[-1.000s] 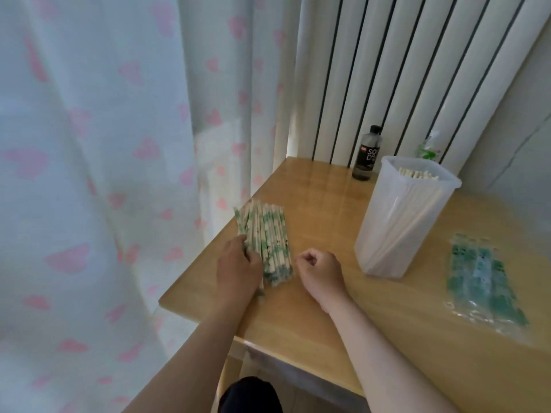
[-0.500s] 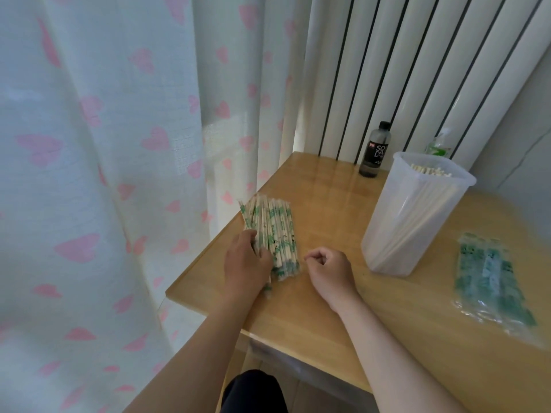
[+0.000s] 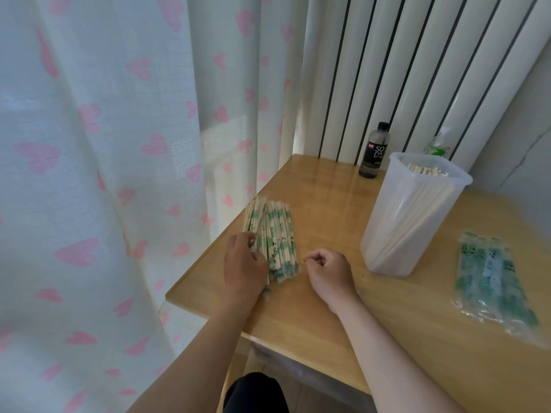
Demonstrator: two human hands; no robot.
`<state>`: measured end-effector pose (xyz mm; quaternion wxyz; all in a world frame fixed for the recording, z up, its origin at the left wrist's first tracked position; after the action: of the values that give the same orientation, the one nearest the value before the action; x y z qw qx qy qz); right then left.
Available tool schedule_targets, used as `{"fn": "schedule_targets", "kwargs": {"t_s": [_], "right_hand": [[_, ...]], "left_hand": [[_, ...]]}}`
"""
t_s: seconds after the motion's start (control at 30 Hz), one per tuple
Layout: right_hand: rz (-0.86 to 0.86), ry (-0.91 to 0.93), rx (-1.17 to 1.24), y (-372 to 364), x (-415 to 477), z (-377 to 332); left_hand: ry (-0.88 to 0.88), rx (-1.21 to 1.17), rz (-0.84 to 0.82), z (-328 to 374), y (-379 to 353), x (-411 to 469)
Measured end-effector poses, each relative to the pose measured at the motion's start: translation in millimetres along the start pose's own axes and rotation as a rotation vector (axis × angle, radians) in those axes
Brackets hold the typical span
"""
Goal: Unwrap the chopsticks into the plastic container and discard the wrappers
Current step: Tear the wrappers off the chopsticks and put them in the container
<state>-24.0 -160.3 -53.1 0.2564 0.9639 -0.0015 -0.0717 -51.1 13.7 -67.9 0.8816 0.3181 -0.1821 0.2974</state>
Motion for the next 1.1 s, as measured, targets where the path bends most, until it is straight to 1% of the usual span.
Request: {"fn": "schedule_targets", "kwargs": {"t_s": [0.23, 0.33, 0.4, 0.5, 0.57, 0.63, 0.7, 0.77, 0.93, 1.0, 1.03, 1.1], "right_hand": [[0.0, -0.016, 0.028, 1, 1, 2], [-0.027, -0.062, 0.098, 3, 4, 3], [-0.085, -0.138, 0.264, 8, 8, 3], [-0.151, -0.269, 0.629, 25, 12, 1], [-0.175, -0.303, 0.791, 39, 11, -2], [-0.198, -0.291, 0.876, 54, 9, -5], [-0.197, -0.255, 0.893, 68, 6, -6], [-0.173, -0.225, 0.884, 78, 3, -6], [-0.121, -0.18, 0.842, 95, -1, -8], [-0.121, -0.178, 0.862, 102, -3, -8], [-0.126, -0.182, 0.896, 106, -4, -7], [-0.157, -0.199, 0.999, 113, -8, -3]], "left_hand": [[-0.012, -0.064, 0.099, 4, 5, 1], [0.016, -0.159, 0.108, 9, 8, 2], [0.056, -0.283, 0.1, 21, 10, 5], [0.099, -0.436, 0.024, 39, 12, 15], [0.129, -0.521, -0.064, 47, 14, 20], [0.135, -0.566, -0.148, 49, 15, 23], [0.138, -0.569, -0.218, 49, 14, 19], [0.146, -0.589, -0.251, 49, 12, 12], [0.172, -0.652, -0.288, 52, 8, 3], [0.169, -0.684, -0.273, 62, 9, 4], [0.188, -0.744, -0.248, 69, 11, 6], [0.3, -0.997, -0.165, 82, 12, 12]]}}
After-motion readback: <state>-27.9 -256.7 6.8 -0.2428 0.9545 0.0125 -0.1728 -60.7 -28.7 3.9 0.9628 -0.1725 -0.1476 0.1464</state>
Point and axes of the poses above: each hand's wrist, its own x-axis towards the middle knuckle, its own y-axis out of the back of the hand, z = x × y, the point moved 2 cm from there along x, towards the middle knuckle, and after that the axes turned 12 degrees about -y, right-handed, at the moved point
